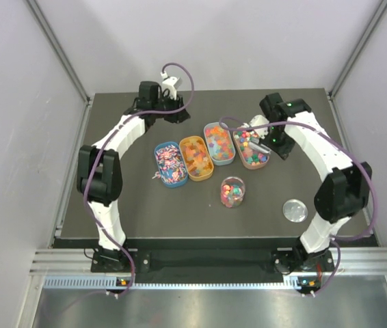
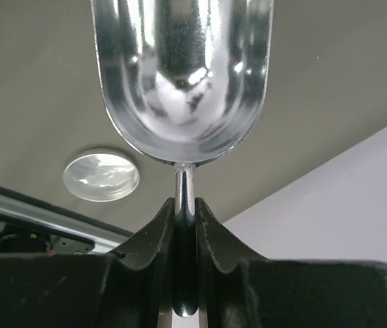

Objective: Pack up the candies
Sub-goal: Scoop the fake candies from the storage box.

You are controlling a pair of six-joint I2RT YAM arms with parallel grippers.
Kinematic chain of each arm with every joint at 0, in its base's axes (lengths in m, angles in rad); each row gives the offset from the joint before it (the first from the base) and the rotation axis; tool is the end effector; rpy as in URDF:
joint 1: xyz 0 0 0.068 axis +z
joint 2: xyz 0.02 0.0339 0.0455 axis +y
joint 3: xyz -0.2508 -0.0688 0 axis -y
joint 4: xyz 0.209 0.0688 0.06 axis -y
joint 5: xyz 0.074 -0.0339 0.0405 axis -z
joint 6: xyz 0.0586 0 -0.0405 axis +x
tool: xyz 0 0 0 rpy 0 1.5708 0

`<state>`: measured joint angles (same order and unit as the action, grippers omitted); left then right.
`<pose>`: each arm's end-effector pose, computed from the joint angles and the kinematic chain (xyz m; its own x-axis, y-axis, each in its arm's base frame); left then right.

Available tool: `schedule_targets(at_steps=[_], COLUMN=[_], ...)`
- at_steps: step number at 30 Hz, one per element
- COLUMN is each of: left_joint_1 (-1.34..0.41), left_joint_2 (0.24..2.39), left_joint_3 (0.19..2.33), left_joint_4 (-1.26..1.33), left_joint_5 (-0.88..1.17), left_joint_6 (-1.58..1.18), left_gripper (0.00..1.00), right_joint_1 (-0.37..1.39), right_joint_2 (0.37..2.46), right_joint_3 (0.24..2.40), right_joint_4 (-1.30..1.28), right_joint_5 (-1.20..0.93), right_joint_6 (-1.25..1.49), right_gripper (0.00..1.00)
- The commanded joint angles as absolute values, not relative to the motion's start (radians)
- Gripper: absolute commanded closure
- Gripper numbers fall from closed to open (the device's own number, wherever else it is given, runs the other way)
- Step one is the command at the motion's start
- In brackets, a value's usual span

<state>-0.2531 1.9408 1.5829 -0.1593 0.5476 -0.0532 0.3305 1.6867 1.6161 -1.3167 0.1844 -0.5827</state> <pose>0.4138 -0.1385 0.2690 -0.5127 0.0857 -0.8543 0.6255 0.7188 -0.3033 0.2738 0.0826 0.2783 -0.6184 -0.7841 -0.0532 -0.7517 0.6099 -0.2509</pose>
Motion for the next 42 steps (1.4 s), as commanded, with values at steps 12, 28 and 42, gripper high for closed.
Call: schedule_targets(at_steps=[12, 28, 42], left_joint_1=[-0.276, -0.363, -0.403], left_joint_2=[2.046, 2.272, 2.408], left_joint_3=[1.732, 1.902, 2.034], left_joint_4=[-0.15, -0.08, -0.037], left_joint_5=[0.382, 0.361, 0.394], left_joint_6=[-0.037, -0.032, -0.054], left_gripper=[0.61, 0.59, 0.59], right_joint_1=[0.446, 0.472, 0.408], right_joint_2=[1.758, 1.855, 1.827], right_joint_3=[1.96, 1.812, 1.695], right_joint_4=[-1.479, -1.482, -1.483], right_joint_5=[0.163, 0.366, 0.374], right_joint_6=[-0.692, -0.615, -0.624], right_gripper=[1.0, 1.0, 1.0])
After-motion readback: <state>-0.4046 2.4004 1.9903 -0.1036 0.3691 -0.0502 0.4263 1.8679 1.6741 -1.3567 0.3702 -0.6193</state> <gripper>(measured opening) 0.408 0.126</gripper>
